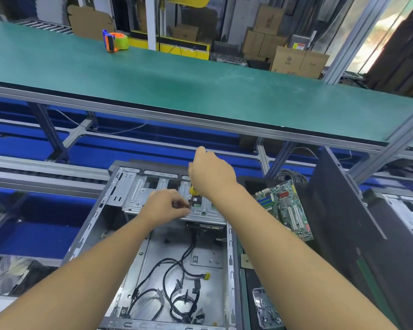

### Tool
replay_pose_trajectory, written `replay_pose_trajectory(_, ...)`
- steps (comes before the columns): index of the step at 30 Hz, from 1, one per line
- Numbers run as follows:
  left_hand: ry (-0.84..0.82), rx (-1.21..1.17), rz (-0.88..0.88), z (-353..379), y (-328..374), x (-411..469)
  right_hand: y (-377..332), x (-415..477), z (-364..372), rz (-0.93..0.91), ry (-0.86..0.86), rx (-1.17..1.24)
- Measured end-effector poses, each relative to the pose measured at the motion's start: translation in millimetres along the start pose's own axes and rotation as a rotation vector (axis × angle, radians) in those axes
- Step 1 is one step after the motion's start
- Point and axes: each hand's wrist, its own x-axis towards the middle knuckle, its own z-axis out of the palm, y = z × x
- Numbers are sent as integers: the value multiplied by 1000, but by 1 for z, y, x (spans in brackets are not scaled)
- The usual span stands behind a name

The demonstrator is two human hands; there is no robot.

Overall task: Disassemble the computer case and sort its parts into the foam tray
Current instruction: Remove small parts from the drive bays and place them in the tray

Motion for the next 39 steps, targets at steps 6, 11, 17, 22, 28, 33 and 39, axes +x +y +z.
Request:
replay_pose_trajectory(6, 13, -60, -26, 1, -3, 0, 1, 1, -18, -70, -293, 330)
replay_pose_trajectory(11, 20, -58, -27, 1, -3, 1, 1, 1, -1, -29, -20, -96)
replay_pose_trajectory(17, 1, -45, -27, 0, -1, 0, 3, 4, -1, -41, 4, -28)
replay_pose_trajectory(22, -43, -83, -25, -4, -1, -1, 6, 6, -23, -105, -321, 139)
replay_pose_trajectory(28, -44, -123, -48, -4, -2, -1, 1, 1, -15, -35, -160, 21)
replay_pose_trajectory(33, -50, -111, -48, -4, -2, 0, 0, 3, -11, -84, -117, 36)
replay_pose_trajectory(39, -45, -140, -69, -2, -3, 0, 2, 4, -25, -153, -377, 131)
